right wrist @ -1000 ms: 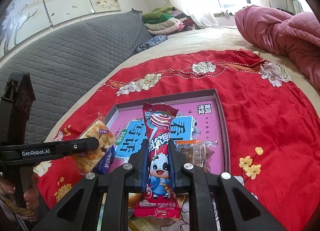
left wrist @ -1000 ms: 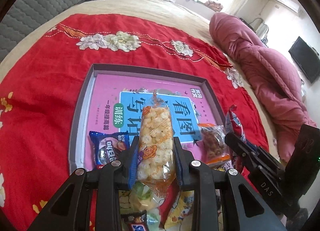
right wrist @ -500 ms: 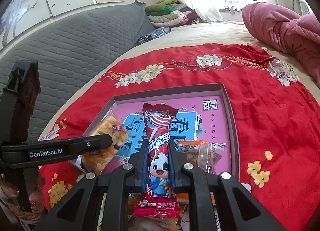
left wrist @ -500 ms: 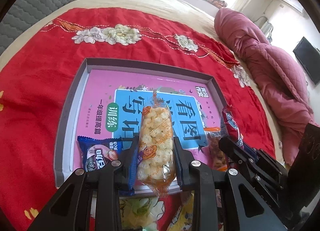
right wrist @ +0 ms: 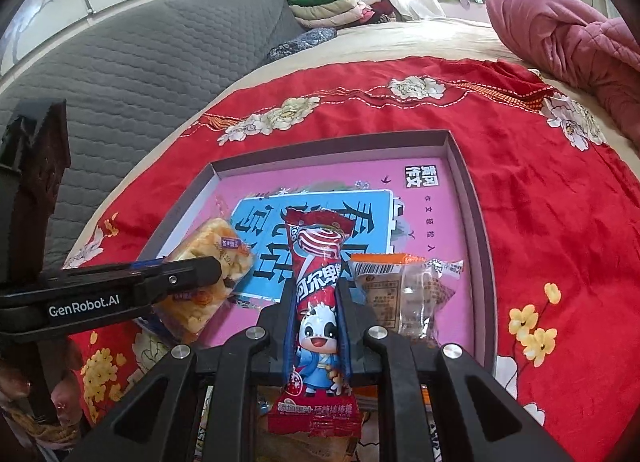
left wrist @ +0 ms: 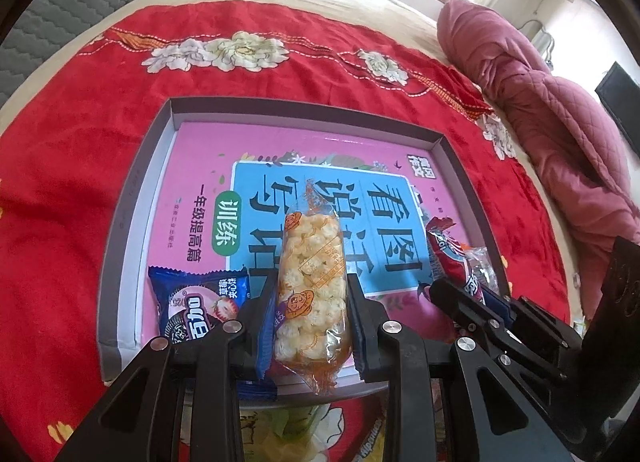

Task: Organize snacks
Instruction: 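Lift both held snacks and carry them over the pink tray, then lower both snacks into the tray and open both grippers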

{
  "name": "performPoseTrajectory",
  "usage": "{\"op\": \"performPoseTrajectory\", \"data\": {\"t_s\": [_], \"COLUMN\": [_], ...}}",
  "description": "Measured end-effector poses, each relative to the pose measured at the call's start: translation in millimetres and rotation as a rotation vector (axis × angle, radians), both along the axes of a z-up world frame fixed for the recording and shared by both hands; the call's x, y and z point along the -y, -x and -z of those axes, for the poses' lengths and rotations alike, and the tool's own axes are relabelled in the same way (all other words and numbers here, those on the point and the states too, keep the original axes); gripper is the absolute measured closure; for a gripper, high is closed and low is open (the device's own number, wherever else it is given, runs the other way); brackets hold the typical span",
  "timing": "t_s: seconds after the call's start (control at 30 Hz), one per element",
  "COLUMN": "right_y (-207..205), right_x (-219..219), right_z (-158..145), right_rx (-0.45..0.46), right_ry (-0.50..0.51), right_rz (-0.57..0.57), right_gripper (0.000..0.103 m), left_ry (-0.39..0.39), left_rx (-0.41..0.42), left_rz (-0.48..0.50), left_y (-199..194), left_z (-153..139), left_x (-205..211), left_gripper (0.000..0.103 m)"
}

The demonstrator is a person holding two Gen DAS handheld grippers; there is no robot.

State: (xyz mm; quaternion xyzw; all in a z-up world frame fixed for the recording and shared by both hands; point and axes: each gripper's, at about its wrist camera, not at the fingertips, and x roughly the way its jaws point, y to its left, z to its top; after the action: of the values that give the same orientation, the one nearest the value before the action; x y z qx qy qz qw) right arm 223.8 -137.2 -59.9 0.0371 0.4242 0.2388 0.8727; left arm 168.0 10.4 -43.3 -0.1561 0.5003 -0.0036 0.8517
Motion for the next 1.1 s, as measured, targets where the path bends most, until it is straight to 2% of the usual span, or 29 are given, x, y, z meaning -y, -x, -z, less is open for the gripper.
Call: {"op": "performPoseTrajectory", "data": {"t_s": [0.83,1.1], "right_y": [0,1], "right_x": [-3,1], "right_z": [1,-7], "right_rx": [0.002,0.018], "right_ry": [-0.003,-0.033], "right_rz": [0.004,0.006], "right_gripper": [0.079,0.067], "left_ry": [0.016,0.017], "left_rx": [-0.015,0.001], "left_rz": [0.006,0.002], "left_y": [1,2], "left_z": [1,-8], "left_x": [-1,-5], "left_gripper": [0.07,0.063]}}
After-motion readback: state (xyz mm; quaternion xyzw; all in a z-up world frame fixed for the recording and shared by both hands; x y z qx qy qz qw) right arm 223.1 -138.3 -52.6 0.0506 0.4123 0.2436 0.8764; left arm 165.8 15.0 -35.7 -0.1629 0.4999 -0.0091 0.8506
